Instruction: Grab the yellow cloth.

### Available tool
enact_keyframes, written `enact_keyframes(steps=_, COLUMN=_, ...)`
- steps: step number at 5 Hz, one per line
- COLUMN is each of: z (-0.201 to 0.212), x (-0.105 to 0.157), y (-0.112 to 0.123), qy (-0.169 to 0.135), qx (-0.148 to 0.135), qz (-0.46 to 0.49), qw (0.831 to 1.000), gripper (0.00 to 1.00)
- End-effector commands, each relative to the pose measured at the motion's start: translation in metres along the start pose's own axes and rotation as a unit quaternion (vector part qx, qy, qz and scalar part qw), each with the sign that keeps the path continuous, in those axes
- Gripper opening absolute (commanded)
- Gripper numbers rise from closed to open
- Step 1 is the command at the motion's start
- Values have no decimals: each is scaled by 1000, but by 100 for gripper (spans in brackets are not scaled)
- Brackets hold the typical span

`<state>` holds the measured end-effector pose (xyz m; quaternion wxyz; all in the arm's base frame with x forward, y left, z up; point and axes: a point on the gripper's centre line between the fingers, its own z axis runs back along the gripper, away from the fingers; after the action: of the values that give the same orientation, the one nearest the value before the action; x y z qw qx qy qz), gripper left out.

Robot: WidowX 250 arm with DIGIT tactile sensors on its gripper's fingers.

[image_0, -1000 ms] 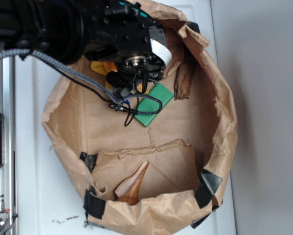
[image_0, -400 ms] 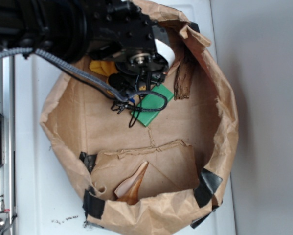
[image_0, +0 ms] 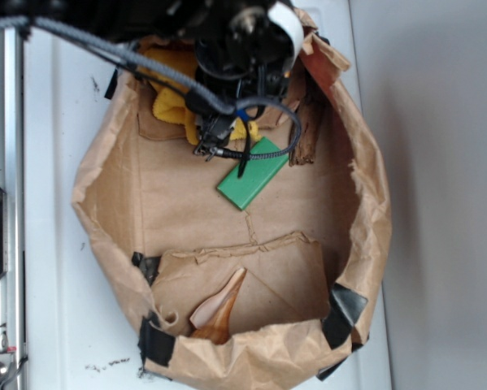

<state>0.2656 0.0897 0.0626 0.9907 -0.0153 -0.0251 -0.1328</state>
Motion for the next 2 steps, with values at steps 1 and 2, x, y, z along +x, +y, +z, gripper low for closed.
enact_keyframes(steps=1, z=71, x=2, y=-2, qy=-33, qx=-26, qz=-2, qw=999, gripper=0)
enact_keyframes(steps=2, z=87, x=3, y=-25, qy=-34, qx=-28, qz=-5, qw=999, gripper=0)
